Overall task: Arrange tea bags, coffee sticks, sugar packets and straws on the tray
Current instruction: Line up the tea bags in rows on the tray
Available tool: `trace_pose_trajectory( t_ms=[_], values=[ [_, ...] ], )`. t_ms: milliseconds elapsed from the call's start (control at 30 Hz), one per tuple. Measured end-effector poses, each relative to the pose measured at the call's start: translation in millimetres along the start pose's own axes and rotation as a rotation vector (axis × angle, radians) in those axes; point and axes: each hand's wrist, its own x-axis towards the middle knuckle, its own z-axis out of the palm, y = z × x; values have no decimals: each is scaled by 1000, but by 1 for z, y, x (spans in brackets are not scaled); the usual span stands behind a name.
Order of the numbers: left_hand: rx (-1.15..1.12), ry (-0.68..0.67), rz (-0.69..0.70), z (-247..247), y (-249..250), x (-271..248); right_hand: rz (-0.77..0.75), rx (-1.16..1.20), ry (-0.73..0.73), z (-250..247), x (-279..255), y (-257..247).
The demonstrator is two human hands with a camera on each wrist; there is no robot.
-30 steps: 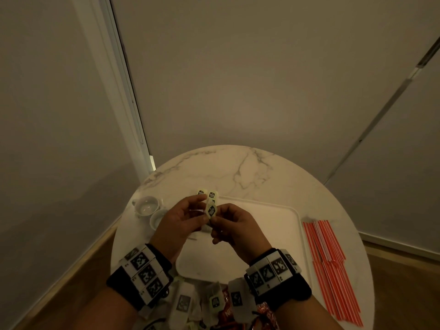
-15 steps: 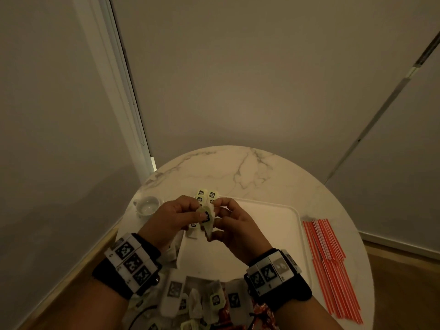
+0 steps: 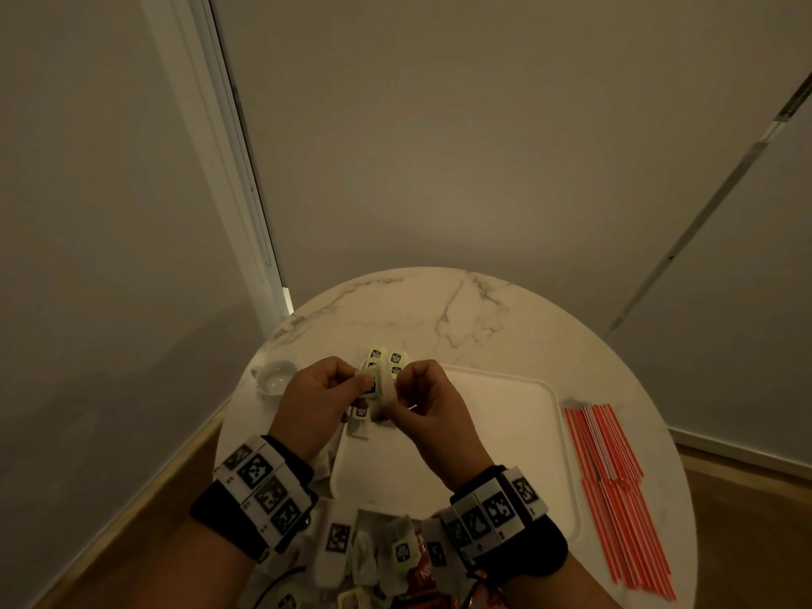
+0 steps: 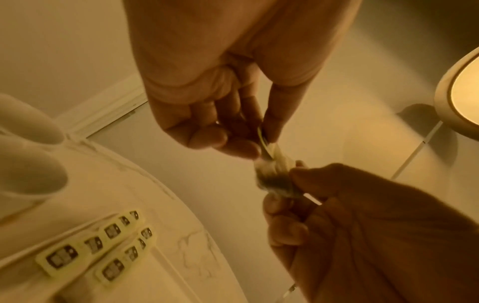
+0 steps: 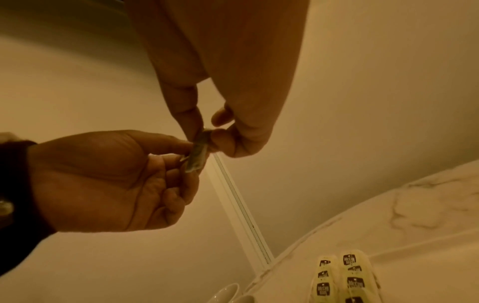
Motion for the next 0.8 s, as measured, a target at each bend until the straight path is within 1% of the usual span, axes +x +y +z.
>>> trace_pose_trajectory(
  t_ms=[67,133,233,300,367,433,567,700,800],
  values=[
    [-87,32,0,4,2,-2,65,34,-2,0,0,-2],
    [-179,36,-17,7,5,-5,108,116,-16,-2,0,-3],
    [-244,-11,-33,10,7,-8,119,239,-32,-5,0,-4],
    [-258,-39,-53,9,6,-8,116,262,-51,-6,0,-8],
    [-236,-36,-48,8,4,-9,117,227,-60,-7,1,-12],
    [-220,-1,-28,9,3,-9,135,152,-50,-8,2,-14],
    [-249,51,-46,11,0,-9,131,-67,-62,-5,2,-14],
    [-331,24,-84,13,-2,-9,172,-3,-40,-2,2,-16],
    [-358,20,-95,16,0,-9,142,-72,27,-1,5,-14]
  ],
)
